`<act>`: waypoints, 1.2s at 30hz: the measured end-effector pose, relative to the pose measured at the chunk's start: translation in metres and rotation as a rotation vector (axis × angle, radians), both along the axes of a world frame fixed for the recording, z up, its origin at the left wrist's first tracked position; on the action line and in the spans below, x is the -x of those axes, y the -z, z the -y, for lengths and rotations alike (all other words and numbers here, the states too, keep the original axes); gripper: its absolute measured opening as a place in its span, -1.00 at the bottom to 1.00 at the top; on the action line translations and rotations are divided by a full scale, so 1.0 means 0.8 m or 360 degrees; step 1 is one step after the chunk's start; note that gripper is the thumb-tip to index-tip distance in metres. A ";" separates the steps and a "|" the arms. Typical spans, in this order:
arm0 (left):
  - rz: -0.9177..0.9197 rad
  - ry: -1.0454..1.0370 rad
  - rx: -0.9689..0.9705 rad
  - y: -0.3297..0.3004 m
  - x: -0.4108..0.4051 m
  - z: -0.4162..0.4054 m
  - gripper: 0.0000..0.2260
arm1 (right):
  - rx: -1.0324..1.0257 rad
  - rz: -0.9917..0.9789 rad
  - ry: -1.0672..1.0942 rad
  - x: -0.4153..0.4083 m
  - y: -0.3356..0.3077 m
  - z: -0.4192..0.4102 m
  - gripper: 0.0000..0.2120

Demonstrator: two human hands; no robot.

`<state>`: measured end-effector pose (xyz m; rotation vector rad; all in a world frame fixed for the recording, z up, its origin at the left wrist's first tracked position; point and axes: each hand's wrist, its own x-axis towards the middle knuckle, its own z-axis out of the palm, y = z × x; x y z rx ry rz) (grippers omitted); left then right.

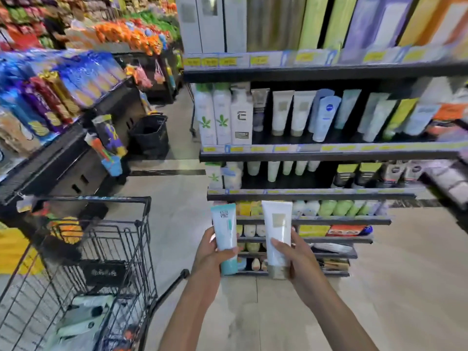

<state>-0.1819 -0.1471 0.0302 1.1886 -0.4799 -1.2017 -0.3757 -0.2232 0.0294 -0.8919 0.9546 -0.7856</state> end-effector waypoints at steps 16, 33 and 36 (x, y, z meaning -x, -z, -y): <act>0.0032 0.0120 0.0074 -0.028 0.103 0.148 -0.47 | 0.0152 -0.0027 0.0147 0.083 -0.025 0.143 -0.57; 0.0059 0.0131 0.0166 -0.041 0.030 0.279 -0.52 | 0.0692 -0.0242 0.0185 -0.036 -0.113 0.365 -0.57; 0.0062 0.0124 0.0167 -0.037 0.023 0.287 -0.51 | 0.0774 -0.0285 0.0202 -0.053 -0.120 0.398 -0.54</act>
